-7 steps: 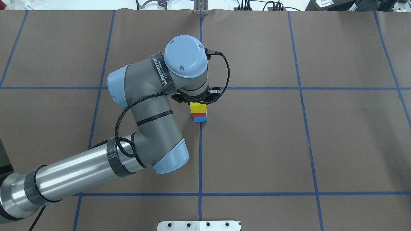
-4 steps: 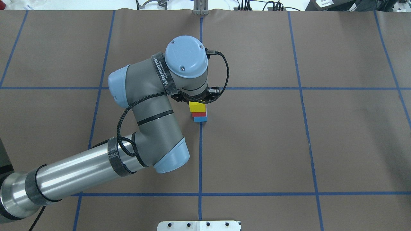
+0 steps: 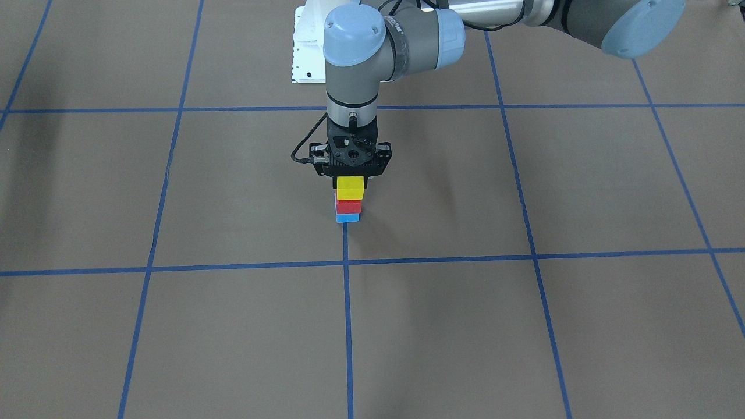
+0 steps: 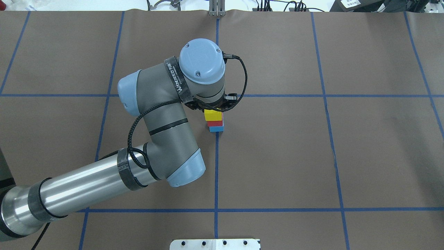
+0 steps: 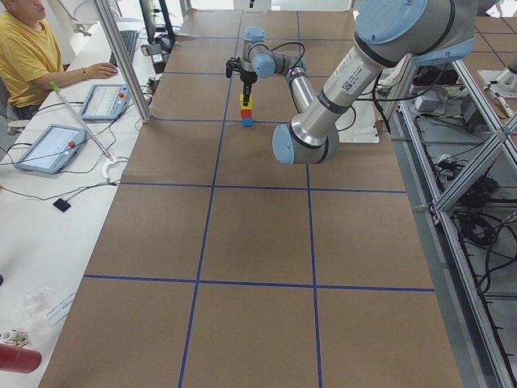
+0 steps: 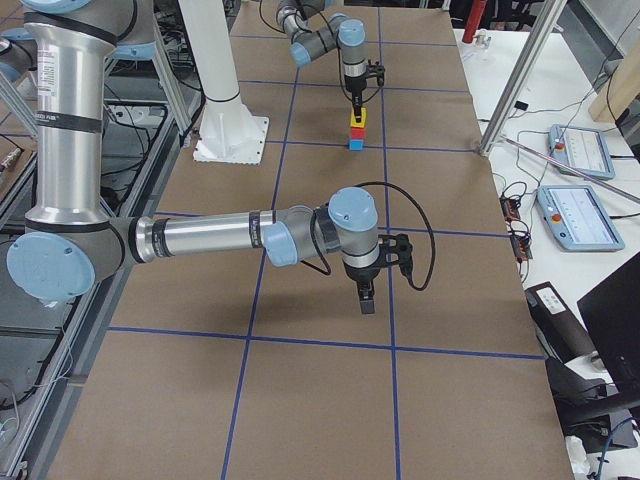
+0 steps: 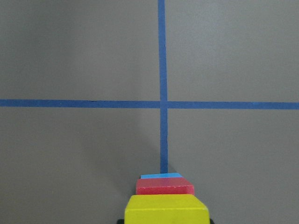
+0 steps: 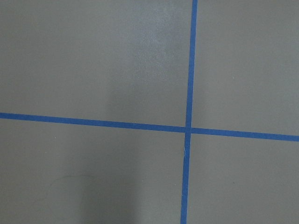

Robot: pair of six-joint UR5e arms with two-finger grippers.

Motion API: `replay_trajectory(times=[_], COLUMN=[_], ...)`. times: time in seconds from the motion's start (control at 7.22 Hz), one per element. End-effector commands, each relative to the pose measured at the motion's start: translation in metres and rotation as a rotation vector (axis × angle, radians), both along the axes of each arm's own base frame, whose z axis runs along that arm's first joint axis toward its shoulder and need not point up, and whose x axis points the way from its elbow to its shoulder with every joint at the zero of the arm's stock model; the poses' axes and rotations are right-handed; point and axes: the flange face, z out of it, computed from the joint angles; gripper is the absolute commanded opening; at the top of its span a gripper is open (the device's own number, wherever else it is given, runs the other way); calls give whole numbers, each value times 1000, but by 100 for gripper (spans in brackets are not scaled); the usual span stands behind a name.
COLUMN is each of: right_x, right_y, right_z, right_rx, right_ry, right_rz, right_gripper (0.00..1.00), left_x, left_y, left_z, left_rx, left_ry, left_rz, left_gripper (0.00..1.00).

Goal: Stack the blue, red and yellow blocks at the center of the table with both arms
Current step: 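Lower the yellow cube onto the red cube and open the left gripper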

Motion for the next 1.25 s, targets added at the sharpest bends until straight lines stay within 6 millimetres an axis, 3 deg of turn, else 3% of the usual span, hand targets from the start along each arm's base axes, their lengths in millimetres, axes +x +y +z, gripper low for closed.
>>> replay_trajectory(times=[0.0, 0.14, 0.28, 0.69, 0.83, 0.97, 1.11], right_x=[0, 0, 0, 0, 0, 0, 4], right_y=[0, 0, 0, 0, 0, -2, 0], right_z=[0, 0, 0, 0, 0, -1, 0], right_rx=[0, 0, 0, 0, -2, 0, -4], right_ry=[0, 0, 0, 0, 0, 0, -1], right_rz=[0, 0, 0, 0, 0, 0, 8], right_gripper=[100, 100, 100, 100, 100, 100, 100], left_x=[4, 8, 9, 5, -14, -50, -112], left_y=[-2, -5, -5, -5, -4, -8, -14], left_z=[-2, -2, -1, -5, -20, -28, -27], left_rx=[-2, -6, -4, 24, 64, 103, 144], left_ry=[-4, -11, -13, -11, 15, -25, -72], left_rz=[0, 0, 1, 2, 11, 39, 100], left_gripper=[59, 63, 98, 100, 100, 100, 100])
